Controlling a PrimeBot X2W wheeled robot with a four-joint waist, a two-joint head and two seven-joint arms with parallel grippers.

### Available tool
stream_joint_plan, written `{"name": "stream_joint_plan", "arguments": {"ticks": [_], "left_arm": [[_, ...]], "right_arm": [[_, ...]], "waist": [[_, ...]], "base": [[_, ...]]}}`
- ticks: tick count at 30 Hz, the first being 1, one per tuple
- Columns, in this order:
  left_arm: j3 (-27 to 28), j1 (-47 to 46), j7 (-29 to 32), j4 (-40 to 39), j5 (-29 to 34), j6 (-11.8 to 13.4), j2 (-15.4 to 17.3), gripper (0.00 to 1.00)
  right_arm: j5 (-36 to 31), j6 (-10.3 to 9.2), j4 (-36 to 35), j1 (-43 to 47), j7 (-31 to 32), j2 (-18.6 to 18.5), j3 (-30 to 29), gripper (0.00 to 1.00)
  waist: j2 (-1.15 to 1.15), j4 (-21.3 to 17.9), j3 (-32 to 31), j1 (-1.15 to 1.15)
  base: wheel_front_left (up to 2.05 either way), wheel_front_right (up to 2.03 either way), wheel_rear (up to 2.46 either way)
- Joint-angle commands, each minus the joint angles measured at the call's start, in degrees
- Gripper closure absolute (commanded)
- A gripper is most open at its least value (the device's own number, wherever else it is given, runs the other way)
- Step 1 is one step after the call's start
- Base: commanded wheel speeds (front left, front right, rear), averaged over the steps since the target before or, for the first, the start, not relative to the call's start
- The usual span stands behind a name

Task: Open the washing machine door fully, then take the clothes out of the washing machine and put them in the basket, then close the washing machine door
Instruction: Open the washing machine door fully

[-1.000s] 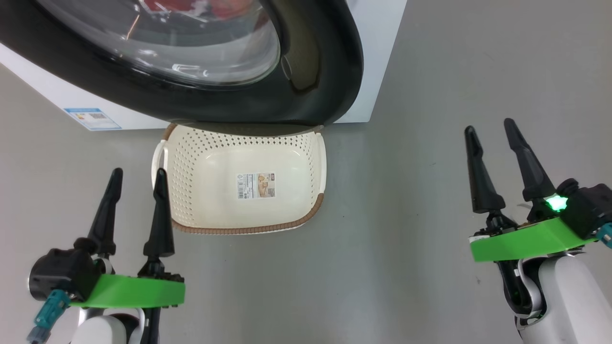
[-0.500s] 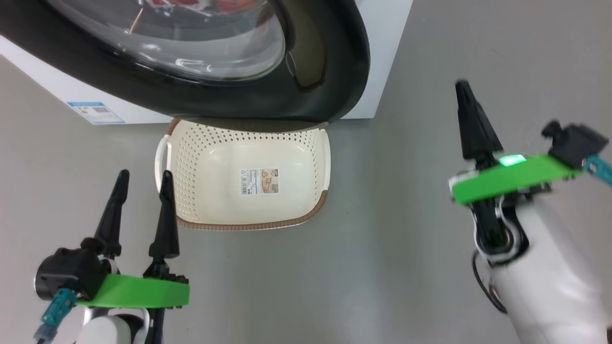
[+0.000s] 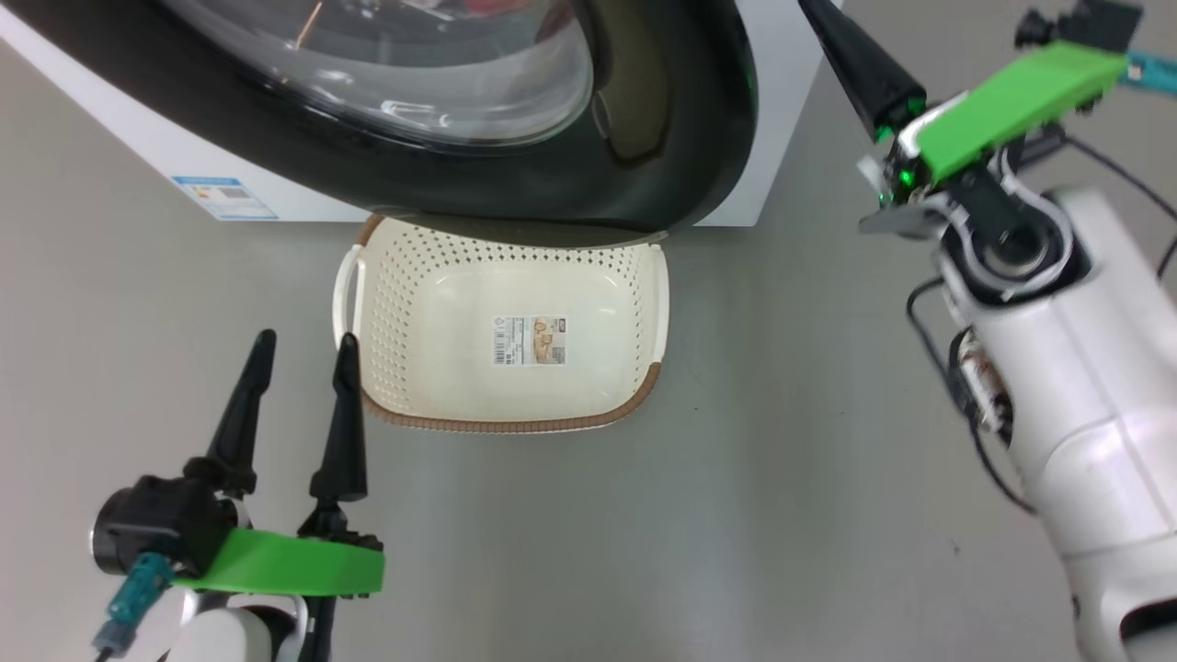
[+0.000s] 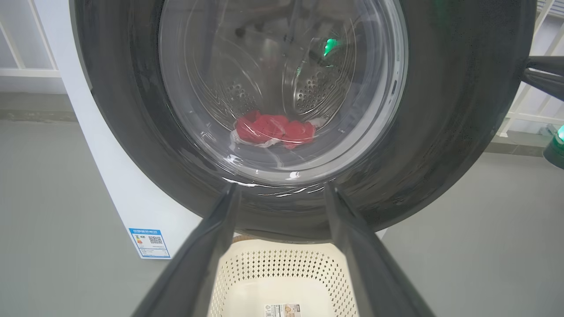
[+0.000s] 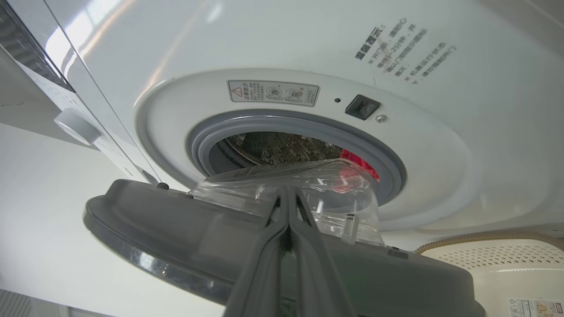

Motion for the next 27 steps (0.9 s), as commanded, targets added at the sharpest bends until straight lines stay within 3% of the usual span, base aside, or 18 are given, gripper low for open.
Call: {"name": "stream_joint_plan", "arguments": {"ticks": [1, 8, 15, 27], "left_arm": [[1.5, -0.6, -0.4, -1.1, 0.7, 0.5, 1.1, 0.00], [0.4, -0.6, -0.4, -0.4, 1.8, 0.7, 1.1, 0.00], [0.0, -0.6, -0.4, 0.0, 1.7, 0.7, 1.1, 0.00], [-0.5, 0.3, -0.4, 1.3, 1.9, 0.8, 1.1, 0.00]], "right_arm": [[0.5, 0.39, -1.3, -1.4, 0.8, 0.6, 0.3, 1.00], [6.9, 0.39, 8.2, -9.0, 14.8, -0.3, -0.2, 1.00], [6.6, 0.39, 16.1, -13.9, 24.4, -0.7, 2.9, 1.00], [8.3, 0.39, 14.8, -8.6, 33.0, 0.5, 3.4, 1.00]], "waist": [[0.00, 0.4, 0.1, 0.00], [0.00, 1.4, -0.1, 0.00], [0.00, 1.8, -0.2, 0.00], [0.00, 2.2, -3.7, 0.00]], "base": [[0.00, 0.00, 0.00], [0.00, 0.00, 0.00], [0.00, 0.00, 0.00], [0.00, 0.00, 0.00]]}}
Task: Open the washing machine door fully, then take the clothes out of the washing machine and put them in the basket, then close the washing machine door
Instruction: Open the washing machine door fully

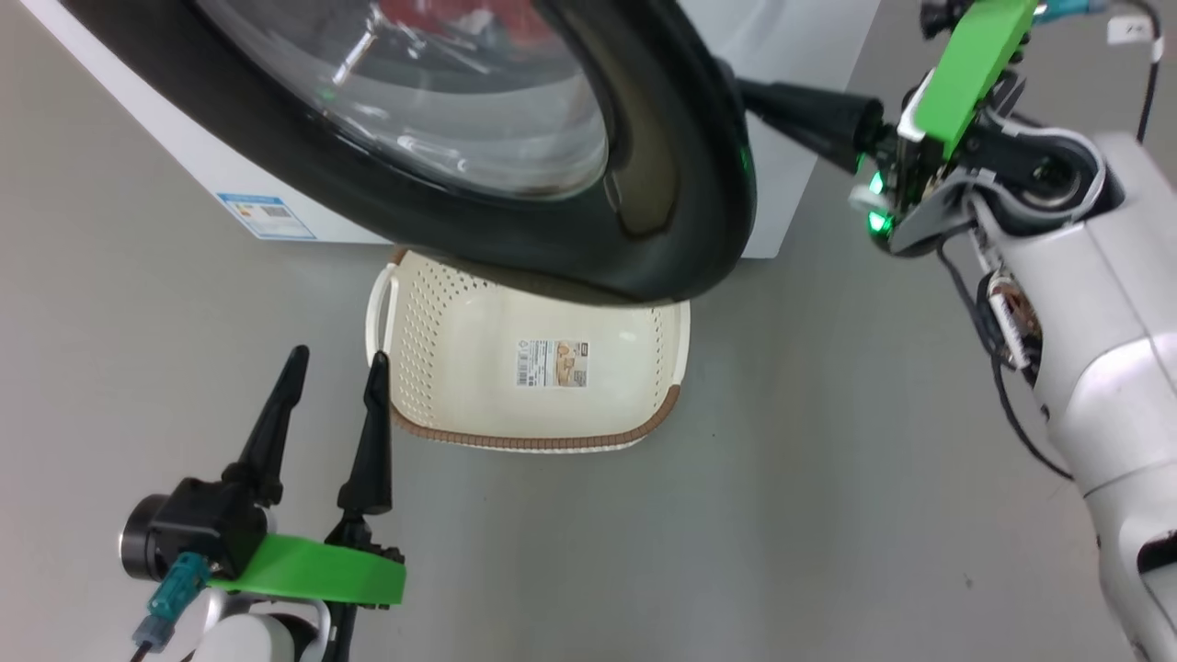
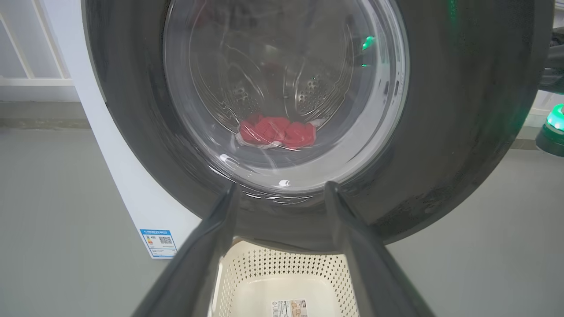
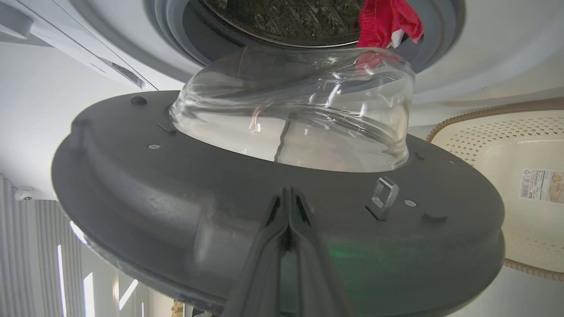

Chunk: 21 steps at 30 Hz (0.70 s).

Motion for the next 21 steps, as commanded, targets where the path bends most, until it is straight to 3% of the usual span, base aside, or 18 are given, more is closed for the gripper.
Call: {"name": "stream_joint_plan", "arguments": {"ticks": [1, 21], "left_arm": [[1.9, 0.5, -0.4, -1.0, 0.5, 0.5, 1.1, 0.00], [2.4, 5.9, -0.4, -1.4, -0.1, 1.4, 1.1, 0.00]], "right_arm": [[0.6, 0.40, -2.2, 2.1, 1.1, 2.0, 0.7, 1.00], [1.9, 0.40, -8.0, 16.3, 2.7, 4.6, 2.5, 1.00]], "waist": [[0.00, 0.3, -1.5, 0.00], [0.00, 3.4, -10.2, 0.00]], "base": [[0.00, 0.00, 0.00], [0.00, 0.00, 0.00]]}}
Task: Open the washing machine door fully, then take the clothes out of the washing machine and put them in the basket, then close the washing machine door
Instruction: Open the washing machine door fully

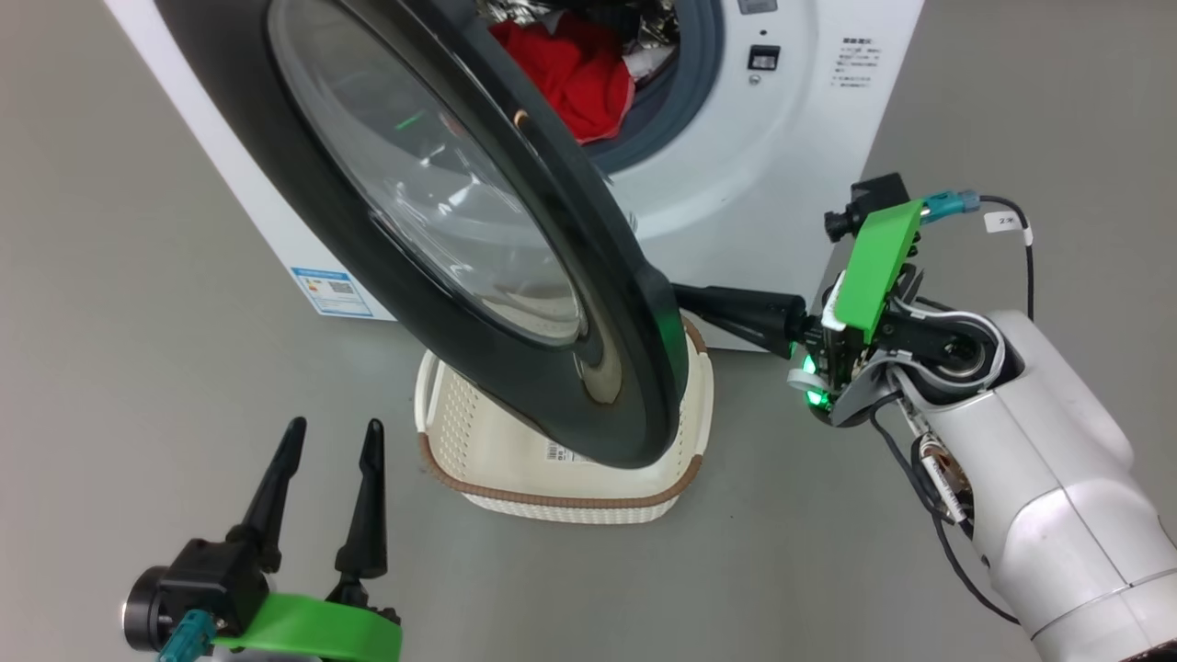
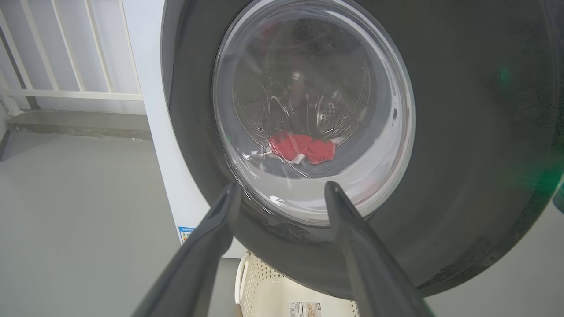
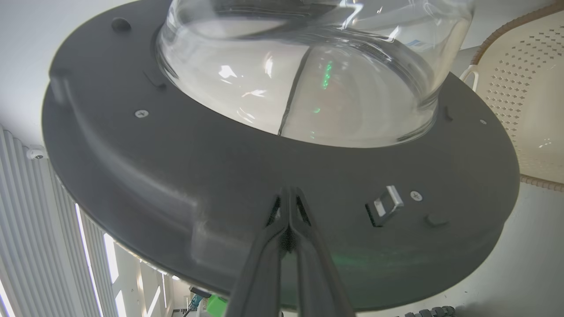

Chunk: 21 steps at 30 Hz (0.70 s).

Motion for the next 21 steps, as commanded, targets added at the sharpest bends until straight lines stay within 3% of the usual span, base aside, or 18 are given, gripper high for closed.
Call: {"name": "stream_joint_plan", "arguments": {"ticks": [1, 21], "left_arm": [[1.7, 0.0, -0.4, -1.5, -0.1, 0.5, 1.0, 0.00], [1.8, 2.9, -0.4, -1.2, -0.3, 1.0, 1.0, 0.00]], "right_arm": [[0.8, 0.41, -2.1, 0.3, 0.3, 1.8, 1.1, 1.00], [8.5, 0.41, -3.8, 4.4, -1.2, 1.9, 10.2, 1.00]], "waist": [[0.00, 0.9, -0.9, 0.00], [0.00, 7.0, -6.2, 0.00]], "base": [[0.00, 0.00, 0.00], [0.00, 0.00, 0.00]]}}
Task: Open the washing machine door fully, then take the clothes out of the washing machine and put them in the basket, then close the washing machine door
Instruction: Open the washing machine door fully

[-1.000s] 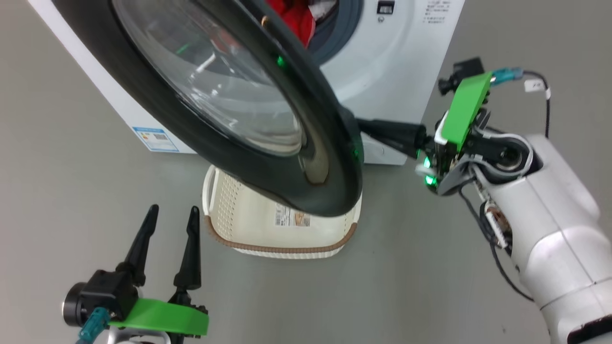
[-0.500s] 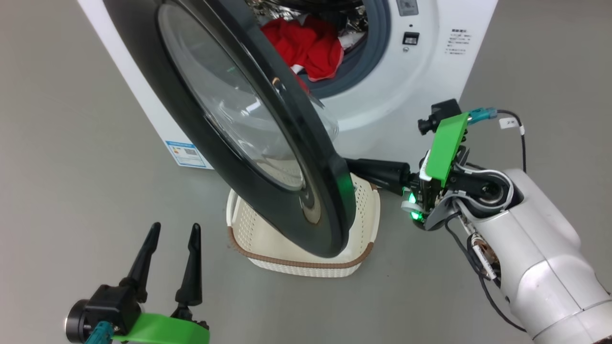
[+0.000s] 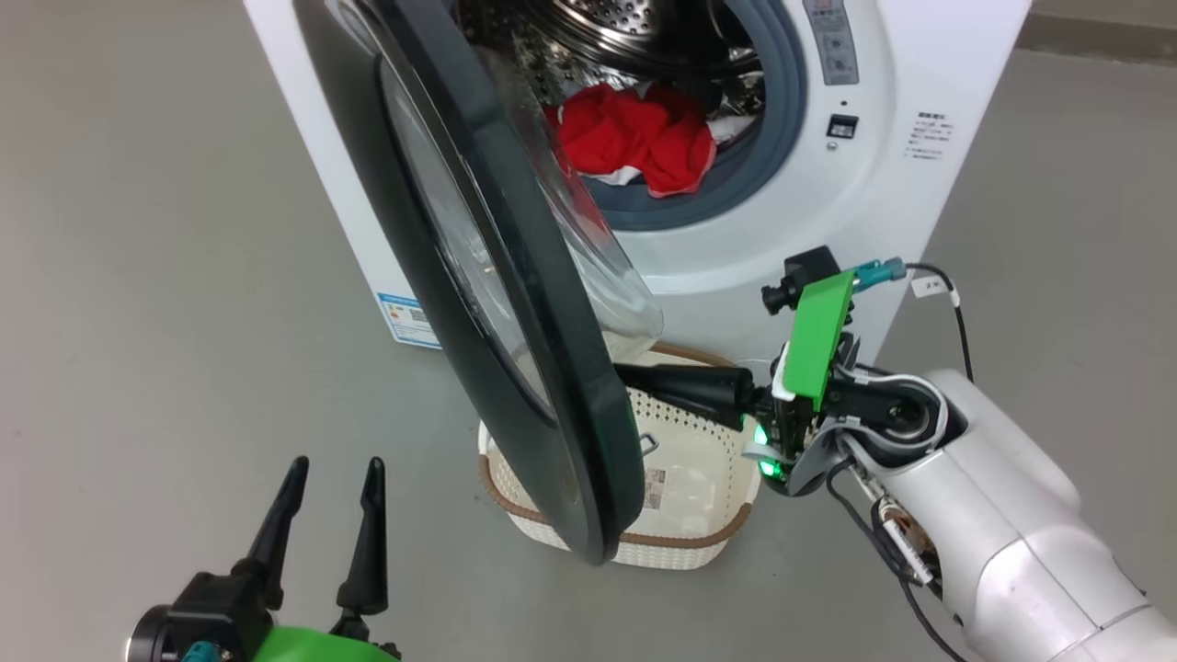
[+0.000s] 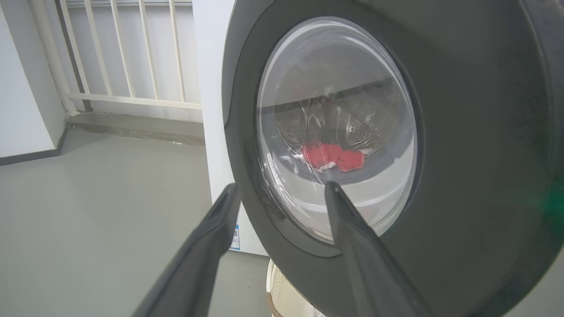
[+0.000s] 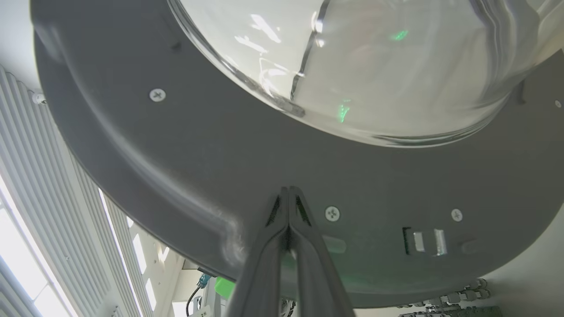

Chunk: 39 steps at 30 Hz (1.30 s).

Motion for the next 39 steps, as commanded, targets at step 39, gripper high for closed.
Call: {"name": "stream_joint_plan", "arguments": {"ticks": [39], "left_arm": [[4.3, 4.0, -0.4, -2.7, 0.2, 0.9, 0.9, 0.00]], "right_arm": [[2.7, 0.40, -6.7, 1.6, -10.5, 1.6, 16.8, 1.00]], "waist": [[0.00, 9.2, -4.6, 0.00]], "base": [[0.00, 0.00, 0.00]]}}
